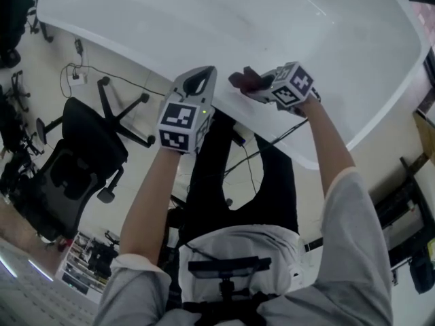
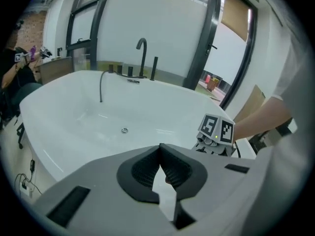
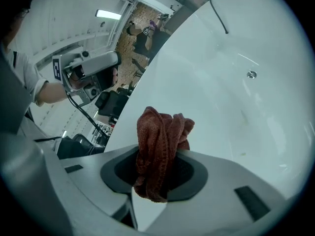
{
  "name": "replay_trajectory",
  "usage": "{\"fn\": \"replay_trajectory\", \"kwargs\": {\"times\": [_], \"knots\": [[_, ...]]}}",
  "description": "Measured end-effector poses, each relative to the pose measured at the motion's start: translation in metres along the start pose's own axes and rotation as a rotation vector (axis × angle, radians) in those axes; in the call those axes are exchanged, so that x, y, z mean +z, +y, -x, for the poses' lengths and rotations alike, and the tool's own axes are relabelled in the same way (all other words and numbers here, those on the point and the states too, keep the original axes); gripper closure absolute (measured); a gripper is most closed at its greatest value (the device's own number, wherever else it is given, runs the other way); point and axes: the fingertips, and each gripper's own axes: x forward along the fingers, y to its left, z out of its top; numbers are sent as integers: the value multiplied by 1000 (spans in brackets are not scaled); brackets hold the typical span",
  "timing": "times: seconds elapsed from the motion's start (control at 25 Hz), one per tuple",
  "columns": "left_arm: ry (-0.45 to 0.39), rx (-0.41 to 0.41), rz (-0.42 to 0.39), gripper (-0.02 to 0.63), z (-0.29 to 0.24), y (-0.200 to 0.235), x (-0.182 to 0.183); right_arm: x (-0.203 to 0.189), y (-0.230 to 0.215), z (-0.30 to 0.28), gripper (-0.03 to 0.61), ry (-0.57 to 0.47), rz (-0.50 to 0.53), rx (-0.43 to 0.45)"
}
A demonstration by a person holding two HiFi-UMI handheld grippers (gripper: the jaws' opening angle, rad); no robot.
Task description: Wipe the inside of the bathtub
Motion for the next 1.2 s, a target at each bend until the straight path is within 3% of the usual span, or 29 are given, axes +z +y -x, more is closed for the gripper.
{"fn": "replay_trajectory", "kwargs": {"times": [0.28,0.44,0.84,1.0,1.2], "knots": [[132,-109,-66,606,-36,9,-11,-5,-6,-32,448,70,-28,68],[174,-151,-120,606,-46,8,-6,4,-13,-37,454,39,-70,103],[290,-252,-215,606,-79,45,1,78,-38,-80,456,16,-31,138],[314,-305,-180,606,-98,29,-3,51,-41,-68,460,14,-64,150],[376,-385,-210,606,-114,27,-16,-17,-61,-57,460,66,-217,125]]}}
